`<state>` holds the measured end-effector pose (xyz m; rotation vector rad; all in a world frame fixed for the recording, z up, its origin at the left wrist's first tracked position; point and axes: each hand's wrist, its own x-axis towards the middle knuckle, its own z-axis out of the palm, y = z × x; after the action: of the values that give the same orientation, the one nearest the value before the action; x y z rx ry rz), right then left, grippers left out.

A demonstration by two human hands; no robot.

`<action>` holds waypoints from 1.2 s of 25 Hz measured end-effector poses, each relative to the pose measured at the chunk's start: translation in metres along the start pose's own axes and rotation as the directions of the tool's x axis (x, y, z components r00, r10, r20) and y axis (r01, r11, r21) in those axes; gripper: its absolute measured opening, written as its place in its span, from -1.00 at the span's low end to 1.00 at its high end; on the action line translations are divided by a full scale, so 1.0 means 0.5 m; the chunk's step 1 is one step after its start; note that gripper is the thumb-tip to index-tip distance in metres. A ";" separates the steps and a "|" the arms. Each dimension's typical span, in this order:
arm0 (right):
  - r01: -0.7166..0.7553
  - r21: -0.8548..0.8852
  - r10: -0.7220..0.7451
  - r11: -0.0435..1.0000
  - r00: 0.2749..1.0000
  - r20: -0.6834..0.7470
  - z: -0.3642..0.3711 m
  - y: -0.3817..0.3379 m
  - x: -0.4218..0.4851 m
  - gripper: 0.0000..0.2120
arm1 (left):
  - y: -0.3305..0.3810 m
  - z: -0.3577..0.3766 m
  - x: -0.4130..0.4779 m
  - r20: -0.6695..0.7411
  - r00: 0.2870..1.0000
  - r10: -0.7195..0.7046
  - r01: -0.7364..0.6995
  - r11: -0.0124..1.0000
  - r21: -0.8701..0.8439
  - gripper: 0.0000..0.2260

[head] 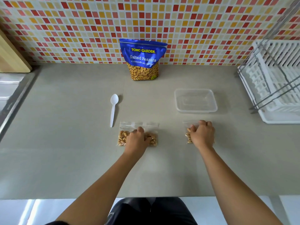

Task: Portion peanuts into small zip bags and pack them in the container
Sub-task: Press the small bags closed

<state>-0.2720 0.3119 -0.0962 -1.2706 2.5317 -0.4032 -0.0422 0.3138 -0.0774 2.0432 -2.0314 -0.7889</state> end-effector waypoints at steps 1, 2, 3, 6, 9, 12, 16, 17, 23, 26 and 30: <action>-0.011 -0.004 0.011 1.000 1.000 0.009 0.002 0.003 0.002 -0.63 | 0.003 -0.002 -0.001 0.002 1.000 0.010 -0.010 0.999 0.047 -0.63; -0.016 -0.003 0.016 1.000 1.000 0.007 0.005 0.005 0.004 -0.64 | 0.005 -0.004 -0.001 0.006 1.000 0.020 -0.021 0.997 0.080 -0.63; -0.015 0.006 0.015 1.000 1.000 0.004 0.007 0.005 0.007 -0.64 | 0.006 -0.005 0.000 0.003 1.000 0.030 -0.030 0.995 0.095 -0.62; -0.001 0.104 0.004 0.995 1.000 -0.025 0.009 0.002 0.013 -0.71 | 0.013 -0.007 0.000 -0.033 0.998 0.050 -0.048 0.997 0.058 -0.61; 0.060 0.254 -0.047 0.965 0.997 -0.056 0.010 -0.008 0.006 -0.82 | 0.025 -0.011 0.009 -0.058 0.997 0.054 -0.056 0.998 -0.033 -0.63; 0.120 0.491 -0.145 0.863 0.989 0.012 0.001 -0.031 -0.024 -0.87 | 0.031 -0.010 0.022 -0.063 0.981 0.182 -0.187 0.977 -0.101 -0.69; -0.058 0.829 -0.216 0.556 0.953 0.211 -0.010 -0.073 -0.067 -0.91 | 0.059 -0.035 0.022 -0.056 0.976 0.213 -0.218 0.897 -0.386 -0.70; -0.104 0.867 -0.228 0.487 0.943 0.241 -0.014 -0.085 -0.075 -0.89 | 0.067 -0.045 0.024 -0.025 0.979 0.201 -0.189 0.864 -0.467 -0.69; -0.119 0.953 -0.230 0.278 0.955 0.186 -0.037 -0.136 -0.080 -0.95 | 0.076 -0.079 0.041 0.037 0.982 0.187 -0.095 0.650 -0.754 -0.95; -0.086 0.976 -0.196 0.202 0.972 0.127 -0.041 -0.152 -0.079 -0.92 | 0.082 -0.089 0.044 0.057 0.980 0.193 -0.081 0.638 -0.766 -0.90; -0.015 0.967 -0.220 0.256 0.973 0.074 -0.046 -0.165 -0.083 -0.89 | 0.085 -0.108 0.054 -0.067 0.979 0.194 -0.177 0.637 -0.750 -0.88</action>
<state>-0.1964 0.3008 -0.0397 -0.8187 1.3892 -1.5005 -0.0565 0.2711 -0.0188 1.3144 -1.4744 -1.3262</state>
